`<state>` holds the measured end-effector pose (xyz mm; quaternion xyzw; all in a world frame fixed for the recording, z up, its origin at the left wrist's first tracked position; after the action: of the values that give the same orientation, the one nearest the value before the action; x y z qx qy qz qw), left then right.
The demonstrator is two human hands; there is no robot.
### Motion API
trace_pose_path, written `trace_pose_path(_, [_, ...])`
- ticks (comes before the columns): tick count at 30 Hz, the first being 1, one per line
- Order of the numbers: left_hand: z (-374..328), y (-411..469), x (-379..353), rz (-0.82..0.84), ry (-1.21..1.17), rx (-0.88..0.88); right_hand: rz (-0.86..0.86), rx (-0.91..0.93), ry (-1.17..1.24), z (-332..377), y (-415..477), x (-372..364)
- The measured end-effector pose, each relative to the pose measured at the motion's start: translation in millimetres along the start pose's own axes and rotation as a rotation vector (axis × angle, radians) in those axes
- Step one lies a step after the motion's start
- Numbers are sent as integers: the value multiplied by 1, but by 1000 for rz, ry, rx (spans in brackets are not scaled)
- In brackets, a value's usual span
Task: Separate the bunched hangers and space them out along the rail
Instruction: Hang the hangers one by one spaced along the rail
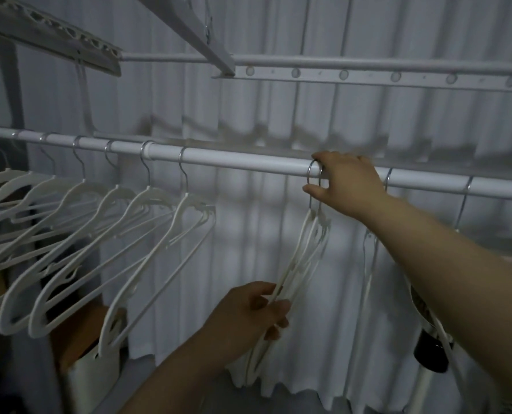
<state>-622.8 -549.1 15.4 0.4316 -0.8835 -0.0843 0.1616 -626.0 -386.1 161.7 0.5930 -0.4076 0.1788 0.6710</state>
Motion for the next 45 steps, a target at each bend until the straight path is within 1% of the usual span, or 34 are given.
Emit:
trace_pose_path(4, [-1, -2, 7, -115, -56, 62, -3, 23, -39, -1, -1, -1])
trace_pose_path(8, [-4, -4, 15, -210, -111, 58, 3, 35, -53, 0, 0, -1])
trace_pose_path(12, [-6, -6, 27, -299, 70, -45, -1, 42, -68, 4, 0, -1])
trace_pose_path(14, [-7, -8, 33, -314, 108, -77, -1, 44, -66, 5, -1, -1])
trace_pose_path(21, [-1, -14, 56, -431, 197, -87, 13, 47, -76, 9, -1, -2])
trace_pose_path(27, [9, -24, 80, -574, 252, -72, 4, 43, -77, 12, -1, -4])
trace_pose_path(36, [12, -28, 98, -629, 284, -39, 1, 45, -70, 17, 0, -5])
trace_pose_path(41, [13, -29, 104, -669, 239, -29, -5, 42, -74, 19, 0, -5])
trace_pose_path(45, [12, -29, 107, -681, 260, -26, -5, 41, -78, 19, 0, -5])
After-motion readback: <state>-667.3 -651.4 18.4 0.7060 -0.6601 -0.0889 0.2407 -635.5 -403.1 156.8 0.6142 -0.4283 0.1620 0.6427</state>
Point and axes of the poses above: each hand's wrist, its own y-axis towards the middle knuckle, its own x-axis out of the back of the hand, z = x × y, the point moved 3 cm from there along y, towards the middle knuckle, and after that the axes turned 7 degrees about -x, right-handed, at the moved point
